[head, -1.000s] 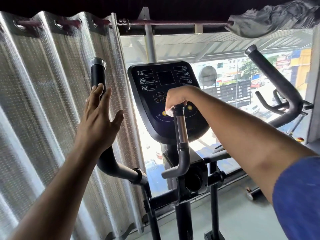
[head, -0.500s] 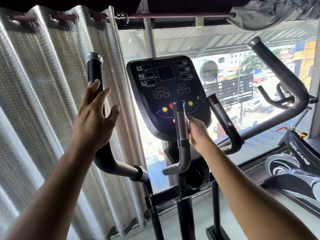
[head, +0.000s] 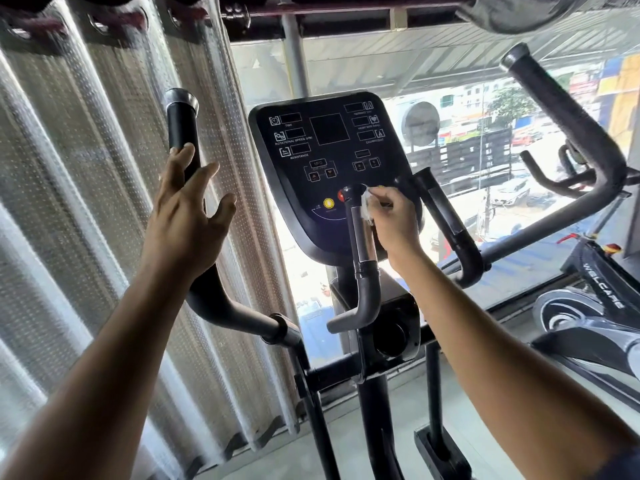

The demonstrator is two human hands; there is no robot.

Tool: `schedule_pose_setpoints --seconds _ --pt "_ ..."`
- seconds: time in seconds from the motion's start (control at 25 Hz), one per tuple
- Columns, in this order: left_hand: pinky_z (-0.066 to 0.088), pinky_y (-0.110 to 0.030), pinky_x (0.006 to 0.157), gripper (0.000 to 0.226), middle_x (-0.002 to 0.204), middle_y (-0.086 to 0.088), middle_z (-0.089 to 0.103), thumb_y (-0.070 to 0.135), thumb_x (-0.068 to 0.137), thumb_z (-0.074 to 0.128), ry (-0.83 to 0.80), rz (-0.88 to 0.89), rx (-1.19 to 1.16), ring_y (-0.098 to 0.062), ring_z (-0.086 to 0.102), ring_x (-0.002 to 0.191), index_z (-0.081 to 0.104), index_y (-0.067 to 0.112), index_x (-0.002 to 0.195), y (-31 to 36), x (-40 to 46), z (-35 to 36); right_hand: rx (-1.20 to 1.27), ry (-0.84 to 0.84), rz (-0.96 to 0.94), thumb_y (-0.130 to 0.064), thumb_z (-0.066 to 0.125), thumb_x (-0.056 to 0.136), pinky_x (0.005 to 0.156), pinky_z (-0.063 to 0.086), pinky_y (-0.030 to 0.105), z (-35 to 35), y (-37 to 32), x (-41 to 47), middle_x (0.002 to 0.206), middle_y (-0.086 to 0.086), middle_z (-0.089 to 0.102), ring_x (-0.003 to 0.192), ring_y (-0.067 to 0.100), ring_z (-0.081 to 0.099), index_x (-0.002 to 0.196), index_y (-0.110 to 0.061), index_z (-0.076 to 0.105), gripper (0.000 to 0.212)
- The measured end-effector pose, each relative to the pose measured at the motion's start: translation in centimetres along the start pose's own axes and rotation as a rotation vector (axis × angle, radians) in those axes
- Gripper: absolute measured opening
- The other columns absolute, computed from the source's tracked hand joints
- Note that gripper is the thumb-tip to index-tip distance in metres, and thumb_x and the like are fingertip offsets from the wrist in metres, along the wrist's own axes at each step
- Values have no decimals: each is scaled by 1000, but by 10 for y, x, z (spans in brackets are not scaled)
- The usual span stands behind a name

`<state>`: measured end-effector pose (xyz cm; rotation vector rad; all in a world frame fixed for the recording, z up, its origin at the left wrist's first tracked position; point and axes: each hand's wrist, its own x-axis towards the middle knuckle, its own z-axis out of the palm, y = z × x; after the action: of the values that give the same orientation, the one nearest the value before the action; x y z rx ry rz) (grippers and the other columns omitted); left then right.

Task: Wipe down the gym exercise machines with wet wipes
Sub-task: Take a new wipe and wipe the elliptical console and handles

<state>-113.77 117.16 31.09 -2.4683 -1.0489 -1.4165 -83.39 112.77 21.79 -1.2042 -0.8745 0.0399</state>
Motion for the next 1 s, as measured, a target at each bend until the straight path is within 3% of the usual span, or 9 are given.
schedule_pose_setpoints --seconds 0.08,0.24,0.4,0.52,0.64,0.72,0.84,1.0 --pt "27 -48 123 53 171 -1 19 33 103 60 -4 -3 0 -17 11 160 49 17 153 -2 1 0 -246 70 -325 -10 62 96 89 50 22 0 -2 -16 107 3 65 96 8 60 106 -7 71 14" --pt "27 -49 124 54 171 -1 19 36 103 60 -2 2 7 -19 13 160 49 17 153 -4 1 2 -543 -174 -662 -5 66 95 82 53 19 -17 11 -65 104 10 57 85 13 59 106 -1 72 13" --pt "23 -44 125 56 172 -1 19 35 104 58 13 -2 -5 -19 13 160 44 17 156 -2 -1 1 -811 -242 -717 -8 63 96 81 58 36 -13 -17 -20 105 10 55 87 24 62 104 -2 72 13" --pt "17 -38 127 58 172 -2 18 27 105 56 38 -8 -52 -19 12 160 38 16 159 -1 -4 1 -934 -253 -752 1 66 92 84 53 30 -2 -38 14 102 10 54 85 25 63 100 -2 71 10" --pt "18 -36 125 68 173 -4 12 23 104 56 64 -76 -140 -20 14 159 25 17 164 0 -10 -2 -1078 -333 -836 1 52 92 75 53 30 2 -28 -6 94 5 44 81 23 53 88 -5 65 15" --pt "13 -30 123 74 174 -3 7 21 105 54 57 -152 -196 -19 10 160 14 17 166 1 -14 -3 -1094 -374 -839 -3 55 92 65 56 33 -8 -13 -36 97 3 42 79 20 48 86 -10 61 11" --pt "6 -22 117 75 175 -1 1 15 107 48 14 -163 -225 -16 3 160 4 17 167 2 -18 -3 -1078 -542 -851 -13 57 99 72 57 33 -29 1 -65 99 -4 38 83 15 50 95 -14 60 5" --pt "12 -20 113 74 175 -1 -1 15 108 48 0 -142 -240 -19 8 160 3 16 167 6 -24 -8 -949 -548 -833 -12 70 94 72 58 29 -42 -11 -64 99 -2 49 75 16 62 102 -9 72 9"
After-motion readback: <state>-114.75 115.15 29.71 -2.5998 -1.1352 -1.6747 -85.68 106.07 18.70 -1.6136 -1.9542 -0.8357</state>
